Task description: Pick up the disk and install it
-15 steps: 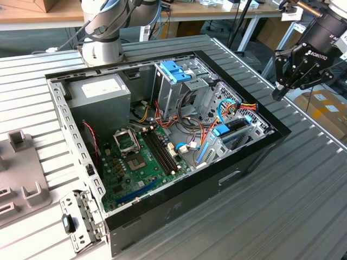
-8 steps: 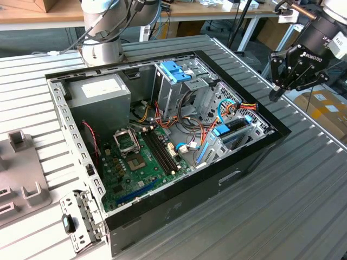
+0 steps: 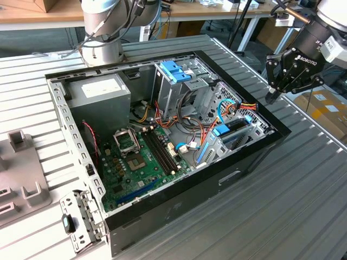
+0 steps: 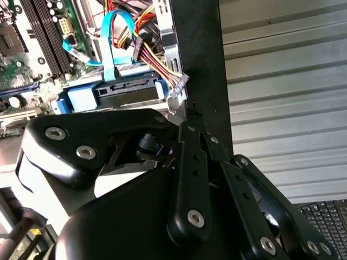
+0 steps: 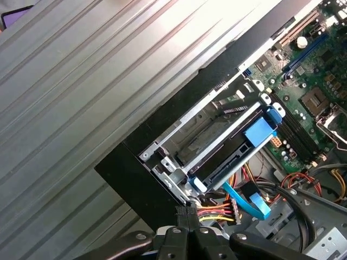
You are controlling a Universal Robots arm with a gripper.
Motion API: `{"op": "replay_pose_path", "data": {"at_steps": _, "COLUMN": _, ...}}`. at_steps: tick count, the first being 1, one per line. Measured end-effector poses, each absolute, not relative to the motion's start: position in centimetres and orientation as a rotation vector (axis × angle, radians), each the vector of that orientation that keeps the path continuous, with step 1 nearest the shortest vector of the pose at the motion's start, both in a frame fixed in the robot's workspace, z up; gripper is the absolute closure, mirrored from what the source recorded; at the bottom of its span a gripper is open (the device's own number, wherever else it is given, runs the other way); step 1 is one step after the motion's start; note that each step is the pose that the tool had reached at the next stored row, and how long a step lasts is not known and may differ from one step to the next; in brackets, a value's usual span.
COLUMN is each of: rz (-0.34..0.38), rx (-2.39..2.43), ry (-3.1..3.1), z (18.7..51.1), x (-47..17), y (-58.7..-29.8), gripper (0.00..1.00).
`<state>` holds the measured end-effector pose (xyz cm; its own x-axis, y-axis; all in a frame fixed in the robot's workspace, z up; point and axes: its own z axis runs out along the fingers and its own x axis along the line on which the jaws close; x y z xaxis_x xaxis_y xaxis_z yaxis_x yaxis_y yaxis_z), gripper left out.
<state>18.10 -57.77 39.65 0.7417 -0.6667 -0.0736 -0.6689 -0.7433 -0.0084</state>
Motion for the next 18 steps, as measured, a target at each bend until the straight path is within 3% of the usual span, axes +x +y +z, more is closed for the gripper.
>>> {"op": "replay_pose_path", "data": {"at_steps": 18, "rz": 0.102, "rx": -2.897, "ry": 1.118, "z": 38.72, "x": 17.8, "y": -56.91, "gripper": 0.89}}
